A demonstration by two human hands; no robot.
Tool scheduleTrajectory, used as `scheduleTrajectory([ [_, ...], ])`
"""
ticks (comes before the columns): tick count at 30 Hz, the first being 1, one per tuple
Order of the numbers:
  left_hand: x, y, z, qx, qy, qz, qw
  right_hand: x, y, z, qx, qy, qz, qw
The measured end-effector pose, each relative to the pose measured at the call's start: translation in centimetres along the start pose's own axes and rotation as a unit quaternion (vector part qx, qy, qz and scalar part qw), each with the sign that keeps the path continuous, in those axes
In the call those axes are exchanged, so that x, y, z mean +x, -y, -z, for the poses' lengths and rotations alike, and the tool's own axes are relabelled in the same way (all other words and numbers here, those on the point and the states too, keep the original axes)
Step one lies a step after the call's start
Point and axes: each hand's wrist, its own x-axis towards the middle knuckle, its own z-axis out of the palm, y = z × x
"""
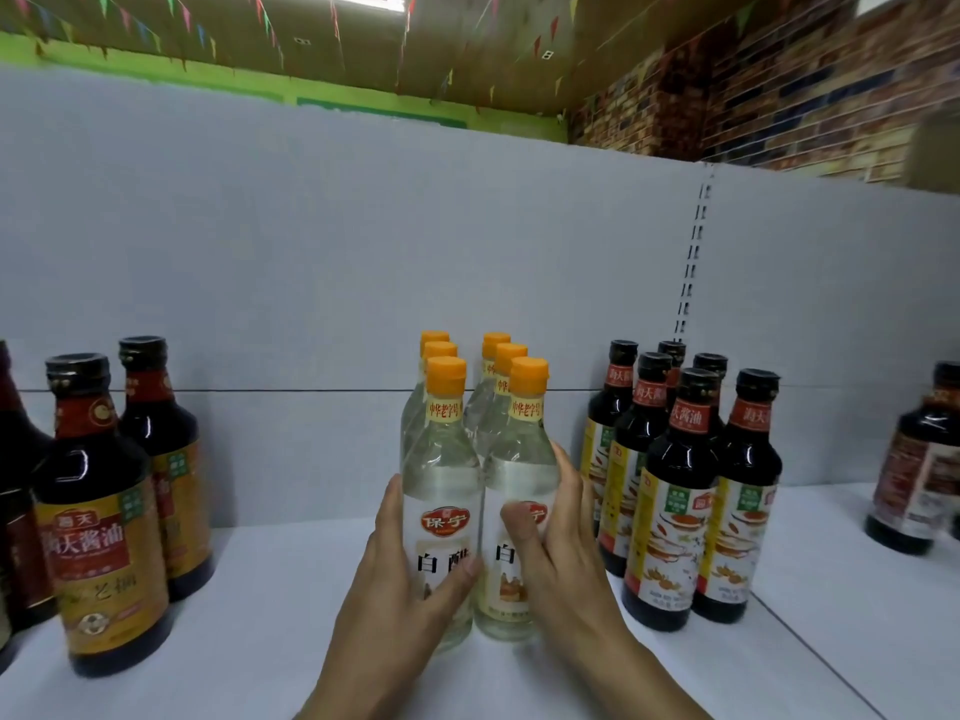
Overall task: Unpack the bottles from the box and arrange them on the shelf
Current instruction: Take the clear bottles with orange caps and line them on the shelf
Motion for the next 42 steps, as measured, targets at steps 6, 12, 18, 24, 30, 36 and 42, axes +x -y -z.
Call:
scheduleTrajectory([
  [6, -0.1, -0.1, 0.1, 0.007, 0.002, -0.002, 1.000, 0.1, 0.2, 0.5, -0.015, 0.017, -0.012, 1.000],
  [12, -0.3, -0.7, -0.1, 0.017, -0.003, 0.005, 1.000, -0.3, 0.9, 1.7, -0.038, 0.070, -0.032, 0.996],
  [18, -0.8, -1.8, -0.1, 0.041, -0.008, 0.015, 0.999, -2.0, 1.0, 5.0, -0.079, 0.116, -0.007, 0.990],
  [24, -1.5, -3.6, 0.9, 0.123, -0.038, 0.024, 0.991, -4.4, -0.5, 12.8, -0.095, 0.089, 0.028, 0.991],
  [30, -3.3, -5.0, 1.2, 0.105, -0.027, 0.104, 0.989, -4.4, -3.7, 19.5, -0.072, 0.012, 0.012, 0.997],
  [36, -7.4, -6.9, -1.8, 0.078, -0.122, 0.108, 0.983, -4.3, -4.9, 22.0, 0.025, 0.019, -0.014, 0.999],
  [42, -11.5, -11.2, -2.9, 0.066, -0.207, -0.032, 0.976, -4.2, -3.9, 22.7, 0.072, 0.018, 0.034, 0.997],
])
